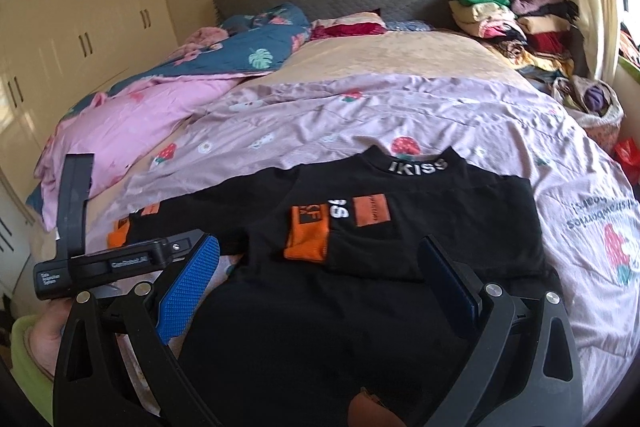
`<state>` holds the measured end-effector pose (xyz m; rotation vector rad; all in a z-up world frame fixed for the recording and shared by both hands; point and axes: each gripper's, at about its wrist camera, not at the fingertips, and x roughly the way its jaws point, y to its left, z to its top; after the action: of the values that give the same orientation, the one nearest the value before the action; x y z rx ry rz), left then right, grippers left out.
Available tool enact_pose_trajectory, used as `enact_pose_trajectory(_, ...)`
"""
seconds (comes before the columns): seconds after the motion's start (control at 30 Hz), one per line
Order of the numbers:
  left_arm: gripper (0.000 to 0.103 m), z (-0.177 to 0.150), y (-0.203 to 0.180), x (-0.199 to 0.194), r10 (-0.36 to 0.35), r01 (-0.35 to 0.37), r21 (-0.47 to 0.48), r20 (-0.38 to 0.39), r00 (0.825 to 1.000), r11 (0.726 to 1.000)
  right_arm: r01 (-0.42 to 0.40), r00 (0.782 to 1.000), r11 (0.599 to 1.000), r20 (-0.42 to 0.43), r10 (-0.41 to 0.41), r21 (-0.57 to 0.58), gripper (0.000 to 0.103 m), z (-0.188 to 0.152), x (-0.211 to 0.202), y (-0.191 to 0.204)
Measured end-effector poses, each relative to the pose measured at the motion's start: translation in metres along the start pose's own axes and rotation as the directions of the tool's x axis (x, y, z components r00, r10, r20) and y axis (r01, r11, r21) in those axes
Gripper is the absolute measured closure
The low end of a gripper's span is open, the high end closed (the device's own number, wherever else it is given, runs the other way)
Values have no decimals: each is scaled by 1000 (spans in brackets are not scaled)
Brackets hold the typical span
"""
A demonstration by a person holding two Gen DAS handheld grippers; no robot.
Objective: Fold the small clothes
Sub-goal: 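Move the left gripper to the other sleeve's orange cuff, then close the left gripper on the orange cuff of the other sleeve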
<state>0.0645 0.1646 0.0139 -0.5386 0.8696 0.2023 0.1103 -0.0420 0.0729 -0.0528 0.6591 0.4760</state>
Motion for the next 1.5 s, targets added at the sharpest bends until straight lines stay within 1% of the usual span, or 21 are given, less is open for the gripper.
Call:
enact_pose_trajectory(0.13,10,0,16,1,22,-22,-31,0,1000,999,-10,1000,998,-11,9,-55,4,2,9,17)
enact_pose_trajectory(0.27,10,6,33,-2,62,-62,-53,8,998,997,-26,999,996,-21,24,-86,4,4,18,30)
enact_pose_trajectory(0.47,10,7,65,-10,113,-109,-119,25,993,987,-54,997,989,-65,45,-138,4,1,38,53)
enact_pose_trajectory(0.73,10,4,113,-16,199,-188,-226,28,980,956,-94,991,974,-114,72,-207,5,-12,58,85)
enact_pose_trajectory(0.9,10,-3,142,-25,224,-199,-316,43,974,928,-115,987,969,-139,85,-219,4,-20,64,96)
enact_pose_trajectory(1.0,10,-6,156,-27,238,-207,-352,45,970,913,-123,985,966,-150,90,-229,4,-25,66,103)
enact_pose_trajectory(1.13,10,-6,169,-26,237,-208,-373,35,971,904,-139,981,965,-161,104,-224,5,-31,70,109)
enact_pose_trajectory(1.23,10,-5,184,-24,252,-219,-399,32,967,891,-150,978,965,-177,112,-216,5,-36,74,112)
enact_pose_trajectory(1.37,10,-2,198,-22,261,-214,-423,56,964,880,-160,973,965,-197,119,-206,5,-43,76,114)
enact_pose_trajectory(1.43,10,-2,205,-23,267,-206,-439,81,960,874,-159,972,967,-201,119,-200,5,-46,76,112)
enact_pose_trajectory(1.47,10,-1,206,-23,274,-209,-439,89,957,874,-161,972,968,-202,121,-194,5,-47,76,111)
enact_pose_trajectory(1.5,18,1,206,-23,292,-225,-433,95,952,873,-162,971,969,-203,124,-185,5,-48,75,109)
